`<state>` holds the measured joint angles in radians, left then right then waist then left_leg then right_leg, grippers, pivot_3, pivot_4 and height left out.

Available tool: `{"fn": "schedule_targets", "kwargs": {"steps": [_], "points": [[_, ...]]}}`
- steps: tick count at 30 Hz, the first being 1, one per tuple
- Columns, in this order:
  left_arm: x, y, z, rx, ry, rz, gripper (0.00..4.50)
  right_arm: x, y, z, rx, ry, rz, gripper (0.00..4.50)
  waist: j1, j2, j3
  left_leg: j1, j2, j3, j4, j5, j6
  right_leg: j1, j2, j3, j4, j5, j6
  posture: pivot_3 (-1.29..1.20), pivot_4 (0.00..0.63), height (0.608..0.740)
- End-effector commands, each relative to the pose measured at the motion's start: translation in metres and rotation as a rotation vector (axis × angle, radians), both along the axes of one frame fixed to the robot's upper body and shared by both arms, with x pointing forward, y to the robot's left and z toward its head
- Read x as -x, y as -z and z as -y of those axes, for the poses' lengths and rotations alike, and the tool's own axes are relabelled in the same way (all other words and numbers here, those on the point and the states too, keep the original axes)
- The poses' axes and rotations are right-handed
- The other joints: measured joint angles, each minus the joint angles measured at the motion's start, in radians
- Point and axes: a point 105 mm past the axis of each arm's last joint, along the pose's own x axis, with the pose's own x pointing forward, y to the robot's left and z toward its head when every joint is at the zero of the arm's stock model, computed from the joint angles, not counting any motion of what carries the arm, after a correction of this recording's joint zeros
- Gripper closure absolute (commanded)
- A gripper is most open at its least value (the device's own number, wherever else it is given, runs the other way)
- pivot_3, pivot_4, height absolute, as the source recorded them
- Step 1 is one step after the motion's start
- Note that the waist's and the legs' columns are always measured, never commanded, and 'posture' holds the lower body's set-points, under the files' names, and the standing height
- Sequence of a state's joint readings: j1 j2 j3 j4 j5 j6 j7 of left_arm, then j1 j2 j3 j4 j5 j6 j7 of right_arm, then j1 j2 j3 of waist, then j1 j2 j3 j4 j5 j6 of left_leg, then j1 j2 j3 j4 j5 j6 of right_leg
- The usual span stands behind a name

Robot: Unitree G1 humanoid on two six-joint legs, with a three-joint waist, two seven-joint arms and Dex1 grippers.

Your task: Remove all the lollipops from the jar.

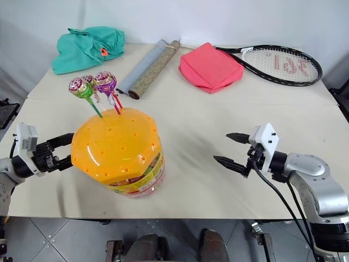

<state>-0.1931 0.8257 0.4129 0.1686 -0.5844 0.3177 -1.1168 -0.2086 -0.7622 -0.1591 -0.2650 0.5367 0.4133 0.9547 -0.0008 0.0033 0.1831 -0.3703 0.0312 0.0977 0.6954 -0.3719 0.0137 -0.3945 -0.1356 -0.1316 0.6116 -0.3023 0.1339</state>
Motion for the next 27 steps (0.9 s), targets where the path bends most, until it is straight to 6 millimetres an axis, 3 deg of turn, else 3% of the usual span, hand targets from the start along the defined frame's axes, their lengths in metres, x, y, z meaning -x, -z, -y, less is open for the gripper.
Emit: {"fn": "schedule_targets", "kwargs": {"steps": [1,11,17,21,27], "points": [[0.004,-0.016,0.000,-0.004,0.026,0.063,0.03,0.001,-0.012,0.004,0.009,0.000,0.053,0.00,0.001,0.000,0.000,0.000,0.000,0.000,0.000,0.000,0.000,0.000,0.000,0.000,0.000,0.000,0.000,0.00,0.150,0.740],[0.006,-0.048,-0.001,-0.017,0.003,0.091,0.03,0.002,-0.029,0.011,0.008,-0.032,0.066,0.00,0.000,0.000,0.000,0.000,0.000,-0.001,0.002,0.000,0.000,0.000,0.000,0.000,0.001,0.000,0.000,0.00,0.150,0.740],[0.016,-0.082,-0.001,-0.044,0.050,0.165,0.03,0.011,-0.057,0.012,-0.039,-0.131,0.072,0.00,0.001,0.000,0.000,-0.001,0.000,-0.001,0.002,0.000,0.000,0.000,0.000,0.000,0.001,0.000,0.000,0.00,0.150,0.740],[0.024,-0.121,0.016,-0.087,0.149,0.267,0.03,0.023,-0.091,0.005,-0.091,-0.231,0.090,0.00,0.003,0.000,0.000,-0.001,0.000,-0.001,0.003,0.000,0.000,0.000,0.000,0.000,0.001,0.000,0.000,0.00,0.150,0.740],[0.020,-0.138,0.051,-0.070,0.330,0.325,0.03,0.018,-0.103,0.001,-0.105,-0.234,0.126,0.00,0.004,0.000,0.000,-0.001,0.000,-0.001,0.003,0.000,0.000,0.000,0.000,0.000,0.002,0.000,0.000,0.00,0.150,0.740]]}}
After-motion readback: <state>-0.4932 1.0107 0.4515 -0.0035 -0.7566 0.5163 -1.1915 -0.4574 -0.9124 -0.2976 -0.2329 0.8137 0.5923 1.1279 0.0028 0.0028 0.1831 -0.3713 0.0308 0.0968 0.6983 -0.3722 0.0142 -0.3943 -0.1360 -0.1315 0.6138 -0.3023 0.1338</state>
